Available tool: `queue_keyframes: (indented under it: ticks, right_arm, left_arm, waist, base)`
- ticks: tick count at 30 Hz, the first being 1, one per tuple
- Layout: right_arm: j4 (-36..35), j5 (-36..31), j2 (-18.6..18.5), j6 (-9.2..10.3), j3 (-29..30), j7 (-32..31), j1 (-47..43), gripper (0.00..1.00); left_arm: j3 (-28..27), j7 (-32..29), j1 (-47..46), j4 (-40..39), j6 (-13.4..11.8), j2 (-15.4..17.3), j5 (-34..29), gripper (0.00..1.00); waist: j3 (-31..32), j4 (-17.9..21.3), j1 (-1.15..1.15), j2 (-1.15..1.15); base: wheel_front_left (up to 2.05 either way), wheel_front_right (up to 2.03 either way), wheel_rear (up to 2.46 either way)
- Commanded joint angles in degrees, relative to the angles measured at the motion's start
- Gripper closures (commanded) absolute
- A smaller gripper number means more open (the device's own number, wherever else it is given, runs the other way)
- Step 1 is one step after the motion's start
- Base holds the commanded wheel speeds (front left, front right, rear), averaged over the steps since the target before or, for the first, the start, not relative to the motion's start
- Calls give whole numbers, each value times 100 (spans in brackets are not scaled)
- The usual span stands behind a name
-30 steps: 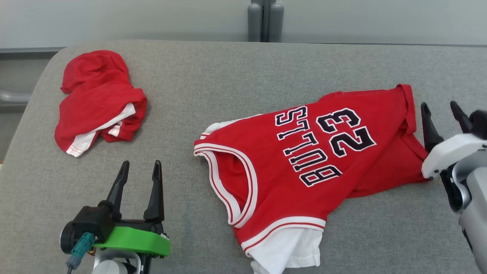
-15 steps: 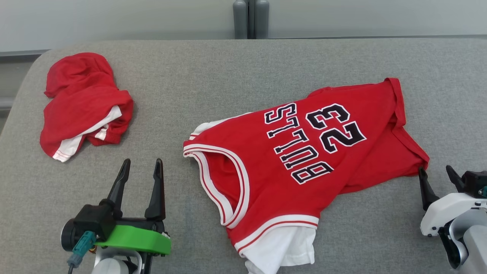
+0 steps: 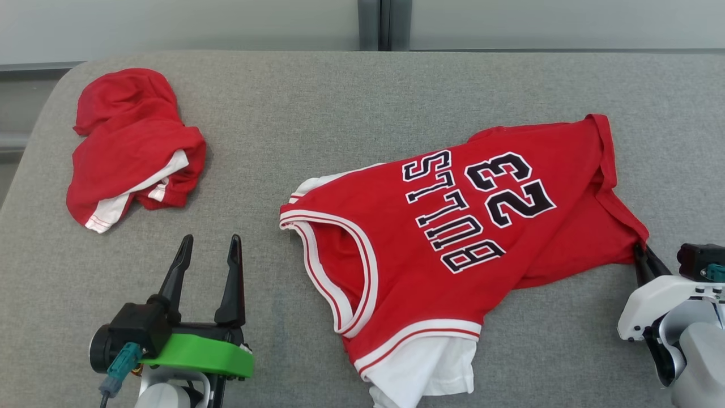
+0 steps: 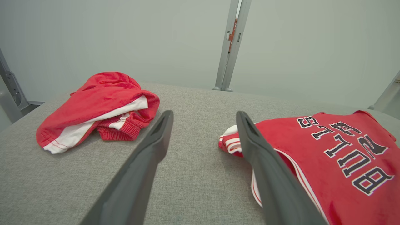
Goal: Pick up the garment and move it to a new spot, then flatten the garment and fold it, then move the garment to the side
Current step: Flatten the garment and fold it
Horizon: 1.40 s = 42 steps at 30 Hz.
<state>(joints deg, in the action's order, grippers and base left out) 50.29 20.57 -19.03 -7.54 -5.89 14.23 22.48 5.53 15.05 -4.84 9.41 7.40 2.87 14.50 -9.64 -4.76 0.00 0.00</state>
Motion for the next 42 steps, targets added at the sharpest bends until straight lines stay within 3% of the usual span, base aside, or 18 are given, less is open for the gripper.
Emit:
queue_keyframes:
  ticks: [1, 5, 15, 23, 24, 33, 42]
  right_arm:
    - [-41, 40, 7, 10, -46, 58, 18, 100]
    - [-491, 179, 68, 10, -205, 102, -220, 100]
    - [-2794, 965, -243, 10, -575, 96, -1895, 100]
    - [-3234, 1340, -439, 10, -201, -91, -2571, 98]
    - [-3178, 1314, -454, 10, -149, -128, -2583, 0]
    - [-3016, 820, -124, 10, 407, 28, -2508, 0]
    - [-3586, 283, 406, 9, 679, 105, -2506, 0]
  left_arm:
    - [-35, 18, -70, 8, 15, 5, -34, 0]
    - [-82, 18, 97, 28, 15, 5, -39, 0]
    - [-114, 18, 287, -21, 16, 6, 8, 0]
    - [-80, 18, 247, 3, 15, 7, -26, 0]
    - [-81, 18, 237, 12, 15, 7, -30, 0]
    - [-106, 18, 322, 36, 15, 24, -47, 0]
    - [-299, 18, 548, 37, 15, 80, -68, 0]
  waist:
    - [40, 13, 0, 0]
    - [189, 78, 0, 0]
    - [332, 346, 0, 0]
    - [280, 577, 0, 0]
    - [283, 590, 0, 0]
    - [396, 569, 0, 0]
    - [677, 523, 0, 0]
  base:
    - [0, 0, 0]
    - [0, 0, 0]
    - [0, 0, 0]
    - [0, 0, 0]
    - [0, 0, 0]
    - [0, 0, 0]
    - [0, 0, 0]
